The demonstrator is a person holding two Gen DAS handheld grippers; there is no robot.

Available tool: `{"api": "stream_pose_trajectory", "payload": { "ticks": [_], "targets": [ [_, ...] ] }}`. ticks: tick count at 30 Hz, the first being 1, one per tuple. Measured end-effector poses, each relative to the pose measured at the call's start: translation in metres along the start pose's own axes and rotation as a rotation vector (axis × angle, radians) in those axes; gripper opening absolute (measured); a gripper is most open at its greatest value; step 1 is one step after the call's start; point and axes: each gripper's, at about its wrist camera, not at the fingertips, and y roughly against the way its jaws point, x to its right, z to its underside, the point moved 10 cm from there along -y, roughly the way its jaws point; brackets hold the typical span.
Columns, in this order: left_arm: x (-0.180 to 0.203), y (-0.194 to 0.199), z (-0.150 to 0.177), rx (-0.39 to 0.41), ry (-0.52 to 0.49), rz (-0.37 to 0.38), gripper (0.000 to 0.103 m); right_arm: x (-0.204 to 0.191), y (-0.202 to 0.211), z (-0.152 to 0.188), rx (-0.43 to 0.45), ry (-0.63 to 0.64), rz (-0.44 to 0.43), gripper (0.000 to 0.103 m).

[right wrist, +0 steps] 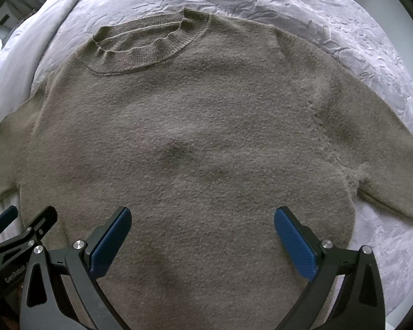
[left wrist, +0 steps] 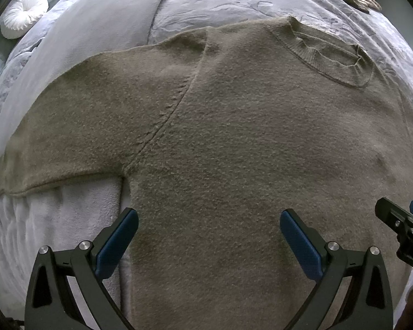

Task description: Fold small clothes

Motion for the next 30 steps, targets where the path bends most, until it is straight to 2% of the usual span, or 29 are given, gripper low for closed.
{"api": "stream_pose_trajectory", "payload": {
  "ticks": [11, 22, 26, 30],
  "targets": [
    [0.003, 0.0, 0.001, -0.007, -0.002, -0.001, 0.103, 0.0, 0.0, 0.003, -0.025, -0.004, -0.02, 0.103],
    [0.0, 0.001, 0.0, -0.009, 0.003, 0.007, 0.103, 0.0, 0.0, 0.0, -0.006, 0.002, 0.003, 0.103],
    [-0.007, 0.001, 0.003, -0.025, 0.008, 0.023, 0.103, -0.004, -0.001, -0.001, -0.001, 0.009, 0.015, 0.103],
    [-0.013, 0.001, 0.002, -0.021, 0.014, 0.029, 0.103, -0.017, 0.0, -0.003, 0.006, 0.01, -0.011, 0.103]
  ]
}}
